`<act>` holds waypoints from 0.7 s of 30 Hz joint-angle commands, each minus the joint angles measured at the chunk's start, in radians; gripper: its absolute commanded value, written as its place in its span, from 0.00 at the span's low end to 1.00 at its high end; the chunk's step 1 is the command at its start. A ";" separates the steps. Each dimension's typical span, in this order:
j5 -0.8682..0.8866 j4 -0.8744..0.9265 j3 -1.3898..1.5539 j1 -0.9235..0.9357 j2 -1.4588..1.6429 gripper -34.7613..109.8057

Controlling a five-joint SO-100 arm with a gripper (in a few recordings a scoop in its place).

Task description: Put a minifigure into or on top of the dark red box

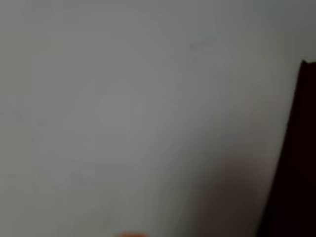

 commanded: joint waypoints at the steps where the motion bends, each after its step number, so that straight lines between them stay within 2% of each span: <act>1: 0.035 0.041 -0.061 0.026 0.003 0.37; 7: 0.143 0.164 -0.236 0.018 0.003 0.37; 13: 0.264 0.192 -0.345 -0.229 0.000 0.38; 18: 0.196 0.192 -0.362 -0.425 -0.002 0.38; 21: 0.256 0.215 -0.360 -0.523 -0.002 0.38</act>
